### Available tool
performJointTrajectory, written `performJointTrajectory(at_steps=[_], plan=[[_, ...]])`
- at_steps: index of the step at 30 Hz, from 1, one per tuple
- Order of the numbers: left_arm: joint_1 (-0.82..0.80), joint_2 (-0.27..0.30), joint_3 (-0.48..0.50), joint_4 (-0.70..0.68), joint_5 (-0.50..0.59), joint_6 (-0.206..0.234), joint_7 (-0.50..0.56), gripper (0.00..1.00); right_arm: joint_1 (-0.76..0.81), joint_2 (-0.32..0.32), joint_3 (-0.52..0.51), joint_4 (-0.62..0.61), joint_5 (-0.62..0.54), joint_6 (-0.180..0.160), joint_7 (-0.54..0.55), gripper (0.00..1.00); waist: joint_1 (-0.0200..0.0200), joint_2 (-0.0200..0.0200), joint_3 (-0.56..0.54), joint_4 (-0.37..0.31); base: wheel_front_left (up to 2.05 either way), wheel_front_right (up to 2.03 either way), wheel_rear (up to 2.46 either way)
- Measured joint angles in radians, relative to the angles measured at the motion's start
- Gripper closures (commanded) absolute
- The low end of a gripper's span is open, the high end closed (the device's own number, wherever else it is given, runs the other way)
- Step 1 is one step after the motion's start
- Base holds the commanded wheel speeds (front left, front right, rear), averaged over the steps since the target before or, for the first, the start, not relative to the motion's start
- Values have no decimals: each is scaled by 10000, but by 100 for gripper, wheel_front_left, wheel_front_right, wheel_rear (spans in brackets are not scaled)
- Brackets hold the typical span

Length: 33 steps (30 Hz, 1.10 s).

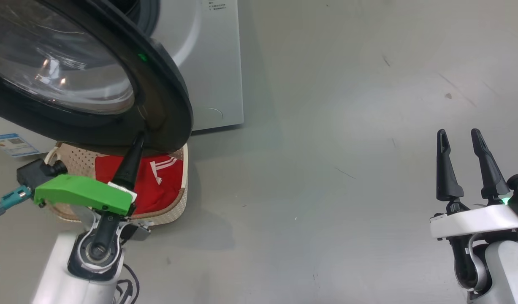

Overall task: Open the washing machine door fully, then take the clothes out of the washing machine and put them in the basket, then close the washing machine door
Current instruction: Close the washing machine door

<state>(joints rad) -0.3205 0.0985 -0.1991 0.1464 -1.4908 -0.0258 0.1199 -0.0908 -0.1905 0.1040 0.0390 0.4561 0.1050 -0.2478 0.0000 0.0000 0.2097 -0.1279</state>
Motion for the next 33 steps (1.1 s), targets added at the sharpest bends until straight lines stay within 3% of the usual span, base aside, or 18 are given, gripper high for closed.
performJointTrajectory(at_steps=[5, 17, 23, 33], plan=[[291, 568, -589, 69, 1578, -334, -428, 100, 209, -65, -111, -31, -98, 10, 0, 0, 0, 0, -257, 509, 0, 0, 0], [1103, 1668, -1208, -35, 5231, -497, -2552, 100, 529, -54, -104, -159, -188, 8, 0, 0, 0, 0, -904, 1575, 0, 0, 0], [1527, 1783, -1206, -125, 6358, -138, -3645, 100, 635, -4, -23, -188, -194, 6, 0, 0, 0, 0, -1094, 1771, 0, 0, 0], [1992, 1896, -1383, -384, 8132, 391, -3720, 100, 758, 44, 15, -238, -205, -8, 0, 0, 0, 0, -1188, 1849, 0, 0, 0]])
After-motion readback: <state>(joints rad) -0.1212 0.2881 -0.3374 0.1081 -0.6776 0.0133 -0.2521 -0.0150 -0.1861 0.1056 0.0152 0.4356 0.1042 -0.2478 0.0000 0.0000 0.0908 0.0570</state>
